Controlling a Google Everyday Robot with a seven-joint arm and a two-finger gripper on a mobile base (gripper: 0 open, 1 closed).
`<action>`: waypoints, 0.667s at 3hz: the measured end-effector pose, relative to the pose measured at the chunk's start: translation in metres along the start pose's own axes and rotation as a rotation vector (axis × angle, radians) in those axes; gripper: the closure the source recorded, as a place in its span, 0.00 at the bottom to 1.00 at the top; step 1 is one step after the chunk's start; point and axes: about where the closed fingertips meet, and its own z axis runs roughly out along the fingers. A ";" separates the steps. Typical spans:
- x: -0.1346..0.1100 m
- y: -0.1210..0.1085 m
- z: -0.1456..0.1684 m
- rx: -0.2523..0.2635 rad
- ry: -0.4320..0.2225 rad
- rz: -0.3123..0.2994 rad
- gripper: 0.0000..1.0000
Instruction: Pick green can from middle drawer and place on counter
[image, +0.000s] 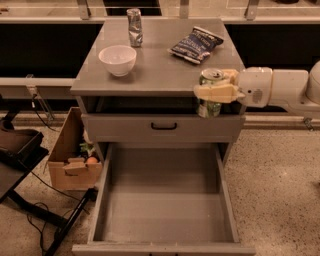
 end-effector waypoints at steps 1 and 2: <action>-0.034 -0.019 0.019 0.063 -0.073 0.017 1.00; -0.051 -0.046 0.039 0.156 -0.133 0.030 1.00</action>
Offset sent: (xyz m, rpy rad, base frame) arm 0.1086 0.0231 0.0538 0.1780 -0.0773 -0.3248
